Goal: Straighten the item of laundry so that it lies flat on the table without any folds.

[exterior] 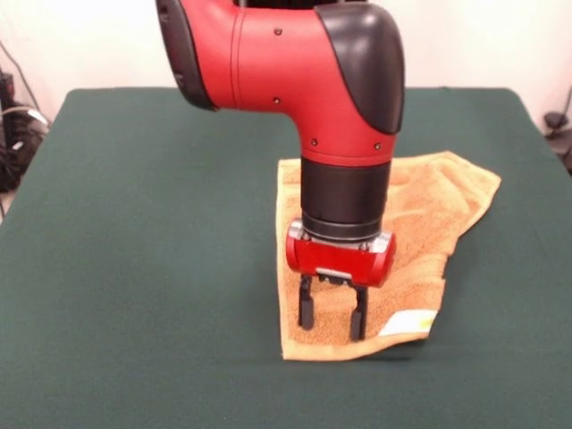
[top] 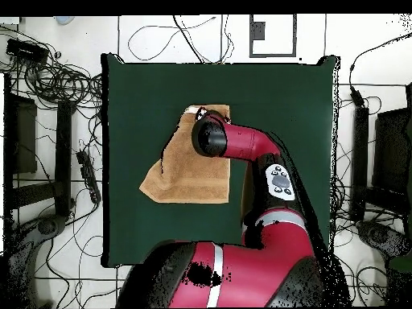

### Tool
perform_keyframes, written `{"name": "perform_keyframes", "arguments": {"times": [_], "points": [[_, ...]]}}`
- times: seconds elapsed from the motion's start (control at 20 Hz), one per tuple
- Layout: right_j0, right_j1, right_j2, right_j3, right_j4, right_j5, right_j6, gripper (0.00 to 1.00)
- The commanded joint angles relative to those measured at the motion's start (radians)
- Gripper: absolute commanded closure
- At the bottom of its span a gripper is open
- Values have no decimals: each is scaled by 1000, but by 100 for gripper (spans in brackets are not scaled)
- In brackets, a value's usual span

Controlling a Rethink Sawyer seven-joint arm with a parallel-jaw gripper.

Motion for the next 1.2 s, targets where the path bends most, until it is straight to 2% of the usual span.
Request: {"name": "perform_keyframes", "arguments": {"times": [0.05,0.25,0.3,0.95,1.2], "points": [[-35,124,155,-70,-62,45,-61,0],[-45,131,168,-73,-79,35,-57,0],[-44,129,164,-73,-89,29,-46,100],[-18,102,94,-64,-109,57,-2,100],[-18,-9,35,84,-118,48,46,100]]}}
